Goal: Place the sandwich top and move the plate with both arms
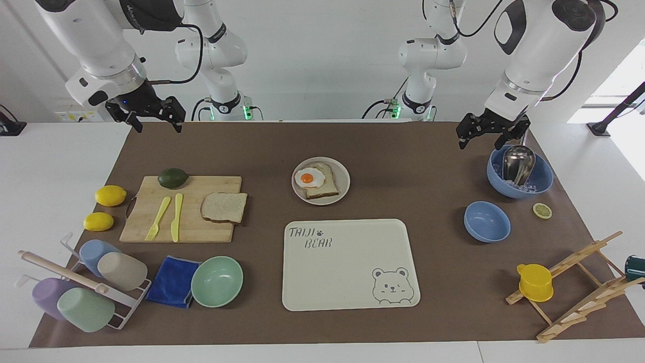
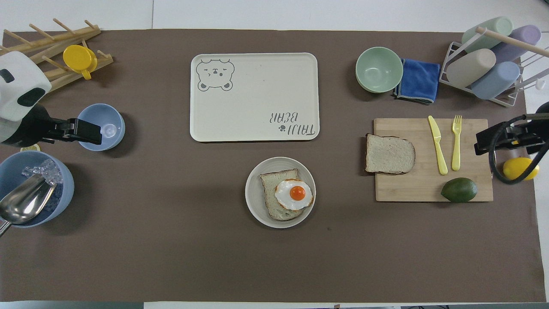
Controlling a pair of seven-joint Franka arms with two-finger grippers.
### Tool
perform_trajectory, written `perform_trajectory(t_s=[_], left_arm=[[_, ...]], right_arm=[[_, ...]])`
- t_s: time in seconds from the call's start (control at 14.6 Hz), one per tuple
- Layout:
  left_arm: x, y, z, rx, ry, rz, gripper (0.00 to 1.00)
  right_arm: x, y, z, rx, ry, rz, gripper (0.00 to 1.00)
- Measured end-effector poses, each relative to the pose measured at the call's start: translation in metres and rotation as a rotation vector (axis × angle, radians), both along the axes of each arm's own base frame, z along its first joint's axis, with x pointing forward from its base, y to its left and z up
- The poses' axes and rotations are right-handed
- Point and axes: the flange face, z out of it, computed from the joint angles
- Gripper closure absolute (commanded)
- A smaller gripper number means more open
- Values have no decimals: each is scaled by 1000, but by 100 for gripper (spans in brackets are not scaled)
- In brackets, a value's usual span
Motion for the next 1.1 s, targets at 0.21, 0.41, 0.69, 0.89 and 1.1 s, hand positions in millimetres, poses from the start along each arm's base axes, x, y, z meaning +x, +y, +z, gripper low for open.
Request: perform_trajectory(t_s=[0.21,0.41,0.69,0.89,1.1], left_arm=[[0,0,0,0,0,0,0],[0,0,0,0,0,0,0],[0,0,0,0,0,0,0],[0,0,0,0,0,0,0],[0,0,0,0,0,0,0]], right_arm=[[0,0,0,0,0,1,0],[0,0,0,0,0,1,0],[1,8,-2,0,-5,14,0],[7,28,-12,-73,-39,6,0],[10,98,-59,-224,-42,2,0]])
